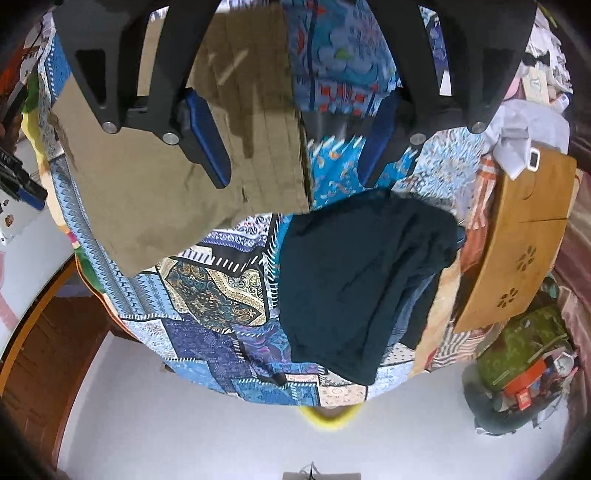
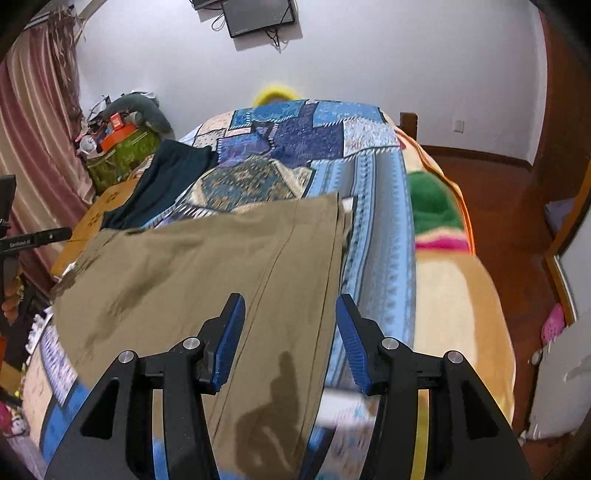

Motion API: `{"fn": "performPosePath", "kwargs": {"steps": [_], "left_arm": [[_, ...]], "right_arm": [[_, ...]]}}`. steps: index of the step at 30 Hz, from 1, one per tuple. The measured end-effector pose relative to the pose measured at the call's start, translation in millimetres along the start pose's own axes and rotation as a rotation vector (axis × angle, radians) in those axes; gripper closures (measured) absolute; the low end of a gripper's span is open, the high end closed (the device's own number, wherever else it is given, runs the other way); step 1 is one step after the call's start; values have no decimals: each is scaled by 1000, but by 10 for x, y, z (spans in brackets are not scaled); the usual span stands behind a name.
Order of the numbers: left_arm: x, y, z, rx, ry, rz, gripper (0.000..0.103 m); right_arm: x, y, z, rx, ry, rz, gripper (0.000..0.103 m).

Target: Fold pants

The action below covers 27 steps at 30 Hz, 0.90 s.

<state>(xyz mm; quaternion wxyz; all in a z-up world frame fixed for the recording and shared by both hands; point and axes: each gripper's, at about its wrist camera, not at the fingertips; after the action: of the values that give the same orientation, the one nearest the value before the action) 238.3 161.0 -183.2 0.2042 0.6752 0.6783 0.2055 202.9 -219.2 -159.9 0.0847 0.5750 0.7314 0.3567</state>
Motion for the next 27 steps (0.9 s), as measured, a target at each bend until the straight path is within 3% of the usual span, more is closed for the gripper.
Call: {"fn": "performPosePath", "kwargs": {"steps": [7, 17, 21, 24, 27], "left_arm": [[15, 200, 433, 68, -29, -7, 27], [-14, 138, 793, 135, -72, -7, 25], [8, 101, 776, 112, -95, -10, 26], [-4, 78, 764, 93, -101, 6, 41], [-1, 52, 761, 74, -80, -3, 45]], "right_arm": [[-29, 430, 532, 35, 2, -33, 56], [-287, 858, 1437, 131, -30, 12, 56], [-360, 893, 1720, 194, -47, 31, 76], [-364, 837, 1826, 225, -52, 23, 92], [-357, 779, 1831, 221, -53, 12, 94]]}}
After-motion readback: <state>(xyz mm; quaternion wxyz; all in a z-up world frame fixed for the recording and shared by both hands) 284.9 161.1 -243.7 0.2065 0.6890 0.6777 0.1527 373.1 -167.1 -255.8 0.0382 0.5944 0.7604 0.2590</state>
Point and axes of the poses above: each gripper's, at about its wrist camera, not at the fingertips, and z roughly the way its jaws point, x to its left, y to its top, and after that the axes turned 7 degrees about z, right-handed
